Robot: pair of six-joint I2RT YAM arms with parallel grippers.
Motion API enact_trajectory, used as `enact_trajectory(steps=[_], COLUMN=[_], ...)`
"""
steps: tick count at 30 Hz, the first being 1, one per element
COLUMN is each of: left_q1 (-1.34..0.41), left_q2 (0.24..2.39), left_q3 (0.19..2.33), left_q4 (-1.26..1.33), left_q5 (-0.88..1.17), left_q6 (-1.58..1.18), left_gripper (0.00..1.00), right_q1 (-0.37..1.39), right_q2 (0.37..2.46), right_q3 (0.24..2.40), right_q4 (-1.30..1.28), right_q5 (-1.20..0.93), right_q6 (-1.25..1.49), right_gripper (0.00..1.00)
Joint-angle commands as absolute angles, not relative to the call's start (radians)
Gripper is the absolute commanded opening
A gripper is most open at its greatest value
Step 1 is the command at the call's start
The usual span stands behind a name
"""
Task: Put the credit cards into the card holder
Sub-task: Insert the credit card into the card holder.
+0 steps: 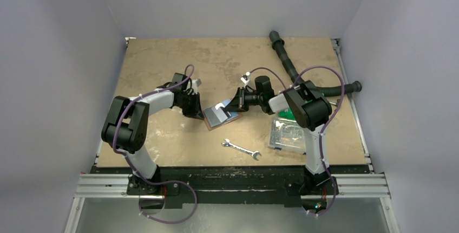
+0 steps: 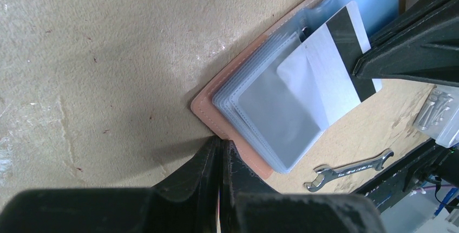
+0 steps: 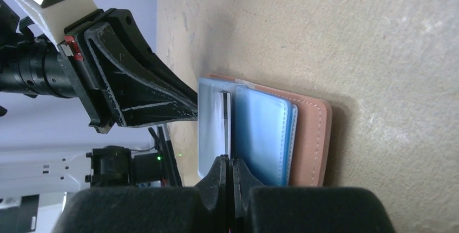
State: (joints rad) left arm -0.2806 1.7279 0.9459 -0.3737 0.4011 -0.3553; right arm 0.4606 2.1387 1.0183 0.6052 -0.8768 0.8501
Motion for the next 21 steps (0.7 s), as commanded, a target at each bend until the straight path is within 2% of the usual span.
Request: enact_trajectory(steps=[1, 11, 21], left_q1=[-0.285, -0.285, -0.285], left_q2=[1.762, 1.758, 1.757], left_q3=[0.944, 0.941, 0.943], left_q4=[-0.381, -0.38, -0.379], left_q5=[0.392, 0.394, 0.396], left_q6=[-0.333, -0.333, -0.335], left_gripper=[0.0, 0.0, 0.0], right_q1=[0.489, 0.506, 0.558], right_q2=[2.122, 2.104, 2.077], right_q3=[0.969, 0.909, 0.877], right_q4=[0.714, 0.826, 0.822], right_q5=[-0.839, -0.776, -0.727], right_q6=[0.941, 1.061, 1.063], right_gripper=[0.0, 0.0, 0.0])
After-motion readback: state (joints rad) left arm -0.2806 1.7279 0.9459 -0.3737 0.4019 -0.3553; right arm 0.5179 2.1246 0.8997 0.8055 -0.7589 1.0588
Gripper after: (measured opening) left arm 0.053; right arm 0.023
